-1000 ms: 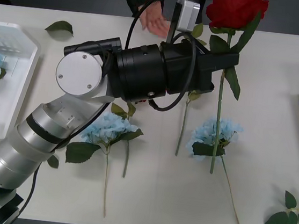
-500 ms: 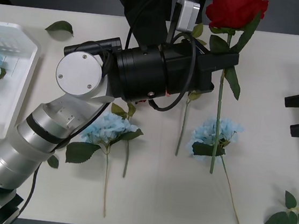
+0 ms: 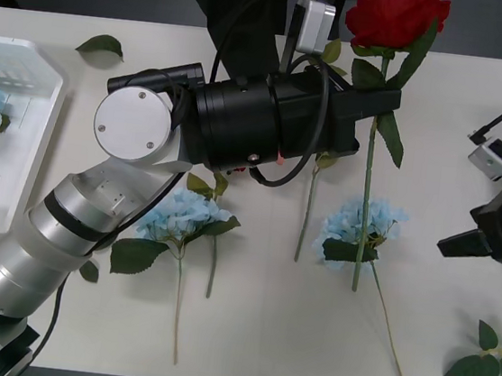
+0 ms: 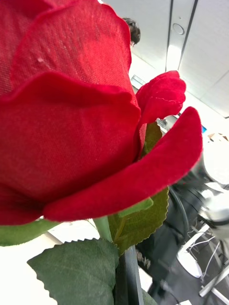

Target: Place the red flowers into the right box and the blue flowers into the left box. If a person shows an open palm, hand one flower to the person first, then continue sorting.

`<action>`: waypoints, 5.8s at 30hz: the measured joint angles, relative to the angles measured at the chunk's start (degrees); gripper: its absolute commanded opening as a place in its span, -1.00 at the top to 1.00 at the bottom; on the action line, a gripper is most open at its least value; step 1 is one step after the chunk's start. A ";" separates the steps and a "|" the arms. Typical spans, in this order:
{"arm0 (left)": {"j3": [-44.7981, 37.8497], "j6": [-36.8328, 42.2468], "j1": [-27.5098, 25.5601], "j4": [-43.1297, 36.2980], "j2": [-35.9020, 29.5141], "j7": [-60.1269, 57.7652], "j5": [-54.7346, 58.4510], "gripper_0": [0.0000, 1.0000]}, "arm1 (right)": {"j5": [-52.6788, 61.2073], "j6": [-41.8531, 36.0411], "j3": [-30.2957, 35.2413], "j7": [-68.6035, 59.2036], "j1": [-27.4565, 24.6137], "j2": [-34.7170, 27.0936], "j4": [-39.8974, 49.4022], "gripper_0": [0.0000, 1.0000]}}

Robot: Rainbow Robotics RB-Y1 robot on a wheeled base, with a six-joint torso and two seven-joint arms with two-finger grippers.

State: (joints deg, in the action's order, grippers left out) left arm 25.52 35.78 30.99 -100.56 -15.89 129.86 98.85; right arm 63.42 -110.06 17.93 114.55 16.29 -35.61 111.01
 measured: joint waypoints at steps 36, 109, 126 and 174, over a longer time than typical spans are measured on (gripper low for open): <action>0.00 0.00 0.00 0.02 0.00 0.00 0.00 1.00 | -32.78 32.13 -28.10 -14.68 -18.70 6.27 4.70 -1.00; -0.01 0.00 0.00 0.02 0.00 0.02 0.00 1.00 | -20.15 37.69 0.18 -0.69 -14.56 13.08 6.14 1.00; -0.01 0.00 0.00 0.03 0.00 0.04 0.00 1.00 | -9.58 64.22 -4.54 6.08 1.87 13.99 -6.01 1.00; -0.01 0.00 0.00 0.03 0.00 1.04 0.03 1.00 | 3.86 66.61 -4.66 13.38 15.23 14.00 -8.08 -1.00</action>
State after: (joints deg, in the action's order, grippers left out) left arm 25.51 35.78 30.99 -100.53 -15.89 130.90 98.89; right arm 67.28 -43.45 13.27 127.94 31.52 -21.61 102.93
